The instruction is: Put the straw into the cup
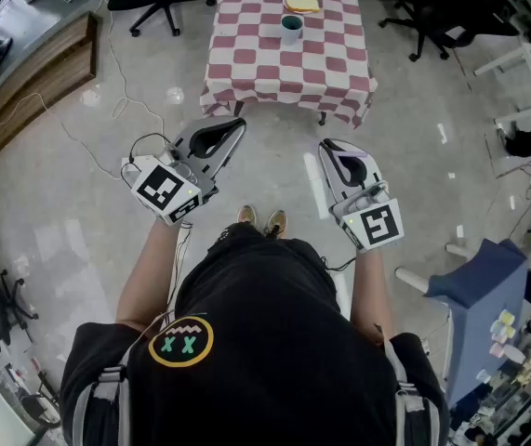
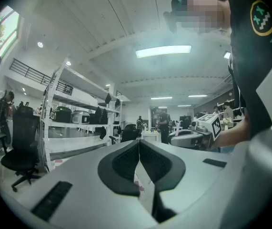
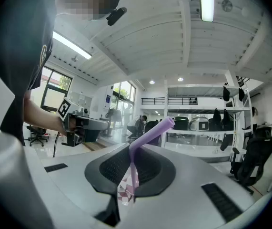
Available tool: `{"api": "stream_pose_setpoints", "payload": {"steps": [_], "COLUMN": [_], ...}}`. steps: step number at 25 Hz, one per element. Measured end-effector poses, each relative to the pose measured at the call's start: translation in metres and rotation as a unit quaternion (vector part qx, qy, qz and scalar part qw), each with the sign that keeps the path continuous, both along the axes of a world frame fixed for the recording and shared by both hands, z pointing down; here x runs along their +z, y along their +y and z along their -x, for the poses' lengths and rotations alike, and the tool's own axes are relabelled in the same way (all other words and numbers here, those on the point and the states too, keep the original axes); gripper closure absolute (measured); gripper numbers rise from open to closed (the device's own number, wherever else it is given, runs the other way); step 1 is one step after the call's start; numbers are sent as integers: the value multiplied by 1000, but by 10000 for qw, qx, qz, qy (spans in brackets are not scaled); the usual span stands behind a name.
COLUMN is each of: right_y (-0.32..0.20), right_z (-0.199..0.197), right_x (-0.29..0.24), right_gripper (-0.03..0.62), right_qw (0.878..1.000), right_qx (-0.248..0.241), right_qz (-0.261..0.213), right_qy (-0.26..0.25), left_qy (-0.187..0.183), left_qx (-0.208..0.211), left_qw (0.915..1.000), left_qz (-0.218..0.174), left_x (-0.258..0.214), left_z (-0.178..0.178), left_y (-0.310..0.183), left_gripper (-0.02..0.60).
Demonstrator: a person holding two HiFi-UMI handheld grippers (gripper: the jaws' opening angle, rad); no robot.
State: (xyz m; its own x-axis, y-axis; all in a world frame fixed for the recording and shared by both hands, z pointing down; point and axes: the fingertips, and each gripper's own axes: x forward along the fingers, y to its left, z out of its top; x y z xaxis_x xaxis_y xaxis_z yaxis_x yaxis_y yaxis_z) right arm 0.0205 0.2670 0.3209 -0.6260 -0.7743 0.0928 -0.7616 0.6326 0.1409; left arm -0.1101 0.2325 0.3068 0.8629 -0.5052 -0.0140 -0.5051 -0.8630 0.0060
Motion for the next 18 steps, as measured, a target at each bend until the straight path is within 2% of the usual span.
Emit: {"api": "stream_pose_setpoints", "payload": {"steps": [18], "right_y": [-7], "right_z": [-7], "right_x": [1], "right_gripper": [543], "right_qw": [9999], "right_qx": [-38], "right_qz": [3], "right_qy": [-153], "left_qy": [-17], "left_qx": [89], "left_qw": [10000], "left_qz": [32], "left_x": [4], "left_z": [-8], "left_y": [-5], "left_gripper": [561]}}
